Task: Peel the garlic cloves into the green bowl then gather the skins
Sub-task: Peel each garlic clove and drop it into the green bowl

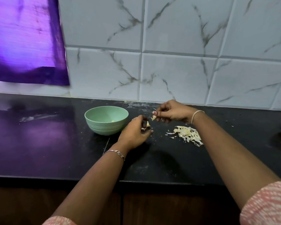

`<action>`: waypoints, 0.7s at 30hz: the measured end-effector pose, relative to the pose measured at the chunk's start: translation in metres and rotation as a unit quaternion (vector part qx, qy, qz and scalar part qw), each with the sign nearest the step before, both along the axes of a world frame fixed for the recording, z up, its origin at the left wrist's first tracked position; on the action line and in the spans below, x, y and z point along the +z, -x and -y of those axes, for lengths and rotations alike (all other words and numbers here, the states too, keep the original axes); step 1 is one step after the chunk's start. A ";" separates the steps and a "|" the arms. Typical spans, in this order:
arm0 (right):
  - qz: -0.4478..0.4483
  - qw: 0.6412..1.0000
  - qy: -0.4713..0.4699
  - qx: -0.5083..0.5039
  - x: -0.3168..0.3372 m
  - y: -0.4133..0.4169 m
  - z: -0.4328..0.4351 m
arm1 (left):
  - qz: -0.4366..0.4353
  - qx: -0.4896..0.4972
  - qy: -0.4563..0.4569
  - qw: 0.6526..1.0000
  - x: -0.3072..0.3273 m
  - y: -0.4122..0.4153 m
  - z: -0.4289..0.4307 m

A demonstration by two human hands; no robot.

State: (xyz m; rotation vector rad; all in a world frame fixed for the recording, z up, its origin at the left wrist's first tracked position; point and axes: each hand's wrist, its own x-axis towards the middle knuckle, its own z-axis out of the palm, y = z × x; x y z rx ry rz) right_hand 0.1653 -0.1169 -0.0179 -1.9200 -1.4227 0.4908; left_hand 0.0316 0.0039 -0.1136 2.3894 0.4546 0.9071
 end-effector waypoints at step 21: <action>-0.160 0.927 -0.287 -0.179 -0.062 -0.026 0.006 | 0.159 -0.047 0.300 0.939 0.020 -0.072 0.027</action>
